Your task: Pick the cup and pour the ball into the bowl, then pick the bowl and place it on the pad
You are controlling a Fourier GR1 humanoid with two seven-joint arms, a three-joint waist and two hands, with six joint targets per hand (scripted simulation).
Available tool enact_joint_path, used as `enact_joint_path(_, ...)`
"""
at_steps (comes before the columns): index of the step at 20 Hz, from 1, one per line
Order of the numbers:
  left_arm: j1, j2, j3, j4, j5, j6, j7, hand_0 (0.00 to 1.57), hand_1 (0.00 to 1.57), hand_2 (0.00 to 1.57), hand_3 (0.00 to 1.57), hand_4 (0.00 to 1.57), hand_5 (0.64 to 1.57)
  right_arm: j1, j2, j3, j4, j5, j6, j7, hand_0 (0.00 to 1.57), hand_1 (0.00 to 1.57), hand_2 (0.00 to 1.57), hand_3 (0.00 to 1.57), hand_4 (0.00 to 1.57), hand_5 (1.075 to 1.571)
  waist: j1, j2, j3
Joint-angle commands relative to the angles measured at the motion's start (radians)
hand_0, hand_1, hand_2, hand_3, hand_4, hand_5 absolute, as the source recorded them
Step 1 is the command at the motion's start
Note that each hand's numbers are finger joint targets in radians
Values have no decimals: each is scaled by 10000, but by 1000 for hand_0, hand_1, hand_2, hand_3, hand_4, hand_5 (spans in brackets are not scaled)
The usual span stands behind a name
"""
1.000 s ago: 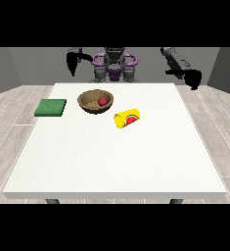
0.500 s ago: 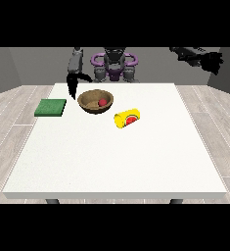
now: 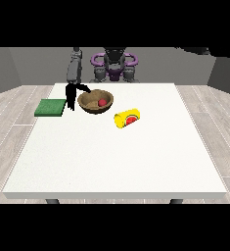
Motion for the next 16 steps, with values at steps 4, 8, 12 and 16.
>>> enact_joint_path(4,-530,488,68,-307,402,-148,893,0,0,0,0,0,1539,-1263,-409,-876,2158,-546,123,-381,0,0,0,0,401,1571,192,68,0)
enact_joint_path(8,-871,661,37,-622,524,-105,1133,0,0,0,0,0,1528,-1514,14,-743,3041,-301,-102,-1193,0,0,0,0,376,1571,359,355,2)
enact_joint_path(12,-445,295,-51,-1031,769,-256,1174,0,0,0,0,0,1529,-1094,-289,-993,3635,-275,125,-1882,0,0,0,0,307,1567,760,369,2)
enact_joint_path(16,-964,386,-85,-1019,630,267,1327,0,0,0,0,0,1532,-1460,-7,-626,3629,-68,-47,-1689,0,0,0,0,306,1568,515,419,0)
